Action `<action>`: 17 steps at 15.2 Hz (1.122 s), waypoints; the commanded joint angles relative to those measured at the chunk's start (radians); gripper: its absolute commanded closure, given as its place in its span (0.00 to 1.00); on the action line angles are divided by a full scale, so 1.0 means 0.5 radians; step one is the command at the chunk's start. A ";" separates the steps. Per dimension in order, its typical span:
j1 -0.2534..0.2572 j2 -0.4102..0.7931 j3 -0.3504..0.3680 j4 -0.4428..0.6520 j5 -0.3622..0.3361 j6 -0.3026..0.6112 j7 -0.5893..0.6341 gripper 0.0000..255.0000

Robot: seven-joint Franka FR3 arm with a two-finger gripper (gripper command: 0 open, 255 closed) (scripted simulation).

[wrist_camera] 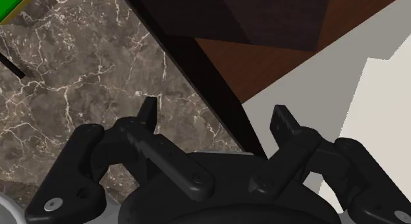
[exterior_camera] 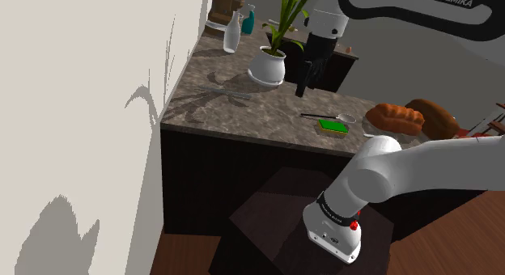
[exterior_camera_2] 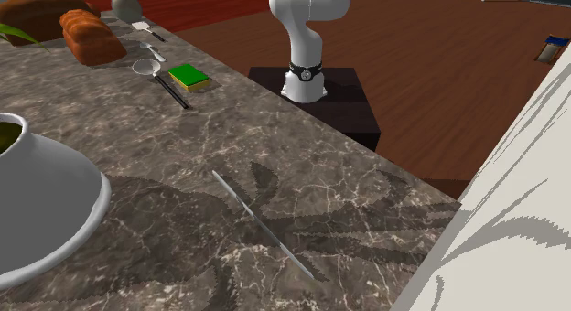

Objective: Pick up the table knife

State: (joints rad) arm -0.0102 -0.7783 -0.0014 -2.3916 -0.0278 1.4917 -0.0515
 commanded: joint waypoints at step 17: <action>0.052 1.080 -0.357 0.381 -0.223 0.751 -0.860 0.00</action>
State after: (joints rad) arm 0.0151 -0.2753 -0.1706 -2.2227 -0.1378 1.8485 -0.4509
